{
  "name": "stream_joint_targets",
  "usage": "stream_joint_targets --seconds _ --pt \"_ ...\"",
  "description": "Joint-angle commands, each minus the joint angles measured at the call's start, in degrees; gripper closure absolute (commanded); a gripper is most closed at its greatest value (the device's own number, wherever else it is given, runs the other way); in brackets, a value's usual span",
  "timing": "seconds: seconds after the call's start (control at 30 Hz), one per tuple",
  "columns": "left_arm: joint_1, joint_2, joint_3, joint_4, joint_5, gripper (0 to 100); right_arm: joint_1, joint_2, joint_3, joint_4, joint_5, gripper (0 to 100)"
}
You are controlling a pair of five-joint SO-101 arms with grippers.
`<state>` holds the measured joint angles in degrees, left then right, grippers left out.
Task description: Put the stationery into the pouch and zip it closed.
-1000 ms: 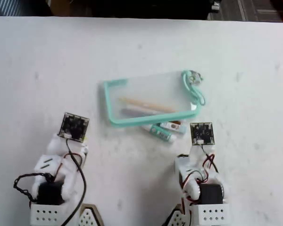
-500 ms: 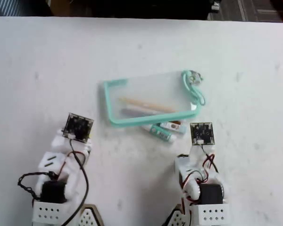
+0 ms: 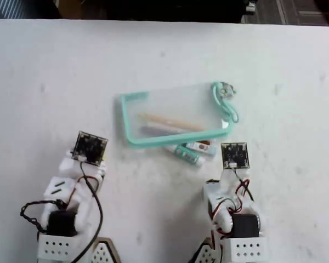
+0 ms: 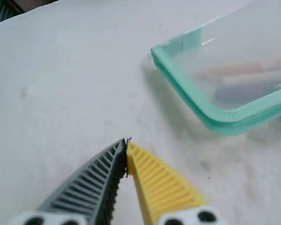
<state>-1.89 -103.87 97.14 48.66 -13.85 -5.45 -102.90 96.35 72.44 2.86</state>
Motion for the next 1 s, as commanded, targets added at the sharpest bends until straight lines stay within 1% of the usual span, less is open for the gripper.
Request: stream_joint_targets --seconds 0.0,0.43,0.5,0.67,0.77,0.87,0.97 --pt "-0.40 -0.48 -0.18 -1.58 0.00 98 -0.31 -0.31 0.53 0.22 -0.53 98.1" --pt "-0.57 -0.48 -0.18 -1.67 0.00 98 -0.31 -0.31 0.53 0.22 -0.53 98.1" --pt "-1.54 -0.48 -0.26 -1.67 0.18 98 -0.31 -0.31 0.53 0.22 -0.53 98.1" --pt "-8.57 -0.48 -1.05 -2.02 9.67 98 -0.40 -0.31 0.53 0.22 -0.53 98.1" --pt "-7.96 -0.57 -0.88 -2.02 10.55 98 -0.84 -0.31 0.53 -0.22 -0.53 98.1" --pt "-6.02 -0.57 -0.88 -2.02 10.55 98 -2.07 -0.40 0.53 -5.23 -0.62 98.1" --pt "-5.76 -0.57 -0.88 -2.02 10.64 98 -1.89 -0.40 0.53 -11.47 -0.70 98.1"
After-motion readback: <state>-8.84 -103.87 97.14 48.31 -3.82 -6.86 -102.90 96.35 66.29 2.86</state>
